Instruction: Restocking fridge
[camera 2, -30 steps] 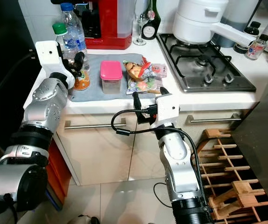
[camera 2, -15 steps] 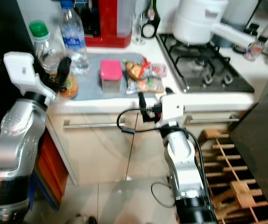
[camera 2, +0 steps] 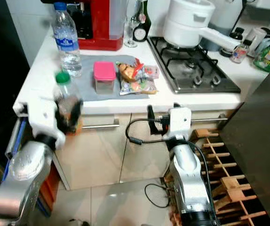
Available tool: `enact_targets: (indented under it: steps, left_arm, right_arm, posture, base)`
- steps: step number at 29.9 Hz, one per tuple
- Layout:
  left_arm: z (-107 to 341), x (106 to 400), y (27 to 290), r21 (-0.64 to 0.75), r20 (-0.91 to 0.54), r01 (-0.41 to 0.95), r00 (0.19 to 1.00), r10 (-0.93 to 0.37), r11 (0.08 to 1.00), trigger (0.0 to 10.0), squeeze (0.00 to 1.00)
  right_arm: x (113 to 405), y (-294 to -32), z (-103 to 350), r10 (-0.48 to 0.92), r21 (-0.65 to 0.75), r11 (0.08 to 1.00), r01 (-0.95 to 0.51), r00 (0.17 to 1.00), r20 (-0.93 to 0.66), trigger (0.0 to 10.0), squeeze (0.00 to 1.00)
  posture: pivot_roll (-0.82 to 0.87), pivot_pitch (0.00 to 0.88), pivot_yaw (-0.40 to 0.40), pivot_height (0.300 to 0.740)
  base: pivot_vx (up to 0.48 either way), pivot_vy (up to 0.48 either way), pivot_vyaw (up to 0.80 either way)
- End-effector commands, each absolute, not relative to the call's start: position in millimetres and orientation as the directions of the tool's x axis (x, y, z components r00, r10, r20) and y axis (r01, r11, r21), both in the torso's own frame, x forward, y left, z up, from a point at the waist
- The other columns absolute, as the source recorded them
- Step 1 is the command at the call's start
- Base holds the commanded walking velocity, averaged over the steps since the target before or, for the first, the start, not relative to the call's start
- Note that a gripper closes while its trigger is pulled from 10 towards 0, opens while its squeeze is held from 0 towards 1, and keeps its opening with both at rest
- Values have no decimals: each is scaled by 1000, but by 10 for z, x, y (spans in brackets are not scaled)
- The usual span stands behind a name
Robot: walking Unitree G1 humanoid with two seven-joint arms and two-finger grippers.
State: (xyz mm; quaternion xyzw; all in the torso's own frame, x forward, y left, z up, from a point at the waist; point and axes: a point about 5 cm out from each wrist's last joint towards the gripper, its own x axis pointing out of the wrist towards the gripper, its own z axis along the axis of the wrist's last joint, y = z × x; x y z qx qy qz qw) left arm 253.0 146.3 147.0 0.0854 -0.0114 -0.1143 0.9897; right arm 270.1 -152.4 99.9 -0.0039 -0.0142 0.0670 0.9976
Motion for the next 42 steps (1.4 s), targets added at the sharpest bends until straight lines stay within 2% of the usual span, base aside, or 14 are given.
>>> enact_targets:
  steps: [1, 8, 20, 31, 42]
  left_arm:
    - [1649, 2578, 1386, 190, 62, 259, 959, -275, 947, 10000, 0]
    - [1570, 2719, 1464, 142, 31, 179, 982, -185, 974, 10000, 0]
    - [1565, 2853, 1433, 74, 61, 122, 990, -127, 990, 10000, 0]
    - [1580, 2938, 1389, 47, 79, 91, 992, -94, 995, 10000, 0]
    - [1539, 3007, 1427, 43, 70, 79, 994, -82, 996, 10000, 0]
  right_arm:
    - [2693, -1594, 1036, 108, -26, 994, -107, 994, 33, 10000, 0]
    - [2740, -1522, 989, 111, -13, 994, -111, 993, 32, 10000, 0]
    - [2866, -1452, 1055, 133, -4, 991, -133, 990, 54, 10000, 0]
    - [2906, -1321, 1018, 208, 4, 978, -208, 978, 20, 10000, 0]
    - [2910, -1454, 1073, 127, 52, 990, -129, 991, 43, 10000, 0]
  posture:
    - [-68, 0, -71, 740]
    - [-83, 0, -9, 740]
    - [-88, 0, -18, 740]
    - [-91, 0, -18, 740]
    - [-107, 0, -22, 740]
  base:
    - [0, 0, 0]
    - [0, 0, 0]
    - [0, 0, 0]
    - [-22, 0, 0]
    - [-258, 0, 0]
